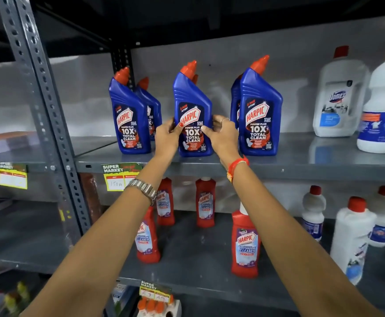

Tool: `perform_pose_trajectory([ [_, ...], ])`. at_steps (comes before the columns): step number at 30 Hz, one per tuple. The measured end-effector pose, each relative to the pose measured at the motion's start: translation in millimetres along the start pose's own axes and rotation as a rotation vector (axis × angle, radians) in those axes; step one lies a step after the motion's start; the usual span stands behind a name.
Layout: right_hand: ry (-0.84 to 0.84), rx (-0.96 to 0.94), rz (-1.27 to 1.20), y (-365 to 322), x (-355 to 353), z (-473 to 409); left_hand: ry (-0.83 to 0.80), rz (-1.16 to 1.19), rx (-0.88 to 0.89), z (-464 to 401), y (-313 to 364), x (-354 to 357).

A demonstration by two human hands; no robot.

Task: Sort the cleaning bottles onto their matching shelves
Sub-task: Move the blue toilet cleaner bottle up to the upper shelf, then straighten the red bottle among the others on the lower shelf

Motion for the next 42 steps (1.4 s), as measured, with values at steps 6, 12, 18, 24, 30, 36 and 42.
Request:
perform_pose_trajectory([
  [6, 0.275, -0.218, -0.031, -18.2, -50.0, 73.0, 0.309, 0.142, 0.367, 86.0, 1.2, -9.2],
  [12, 0.544, -0.262, 0.054, 51.1, -102.7, 165.9, 0.129, -0.003, 0.331, 158.5, -101.9, 45.2],
  [18, 0.222, 0.120, 0.350, 159.3, -123.1, 194.0, -0.361, 0.070, -0.253, 158.2, -217.7, 121.2],
  [24, -0.179, 0.521, 0.337, 220.6, -111.7, 210.4, -0.533, 0.119, -0.365, 152.0, -243.2, 157.0],
  [30, -0.091, 0.549, 0.292, 227.1, -106.4, 221.8, -0.459, 0.088, -0.336, 149.7, -247.1, 151.3],
  [36, -0.132, 0.512, 0.223, 219.3, -76.7, 225.2, -0.405, 0.110, -0.328, 147.5, -247.7, 116.2],
  [42, -0.205, 0.426, 0.154, 203.9, -16.3, 221.8, -0.316, 0.131, -0.276, 131.5, -251.9, 51.1],
])
Point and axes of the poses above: each hand's wrist, its own z-axis away from the middle knuckle, its own x-axis out of the palm, y = z × x, the point moved 6 cm from there along -z, towards the middle knuckle, and after that the axes turned 8 degrees about -x, right-handed, at the moved point
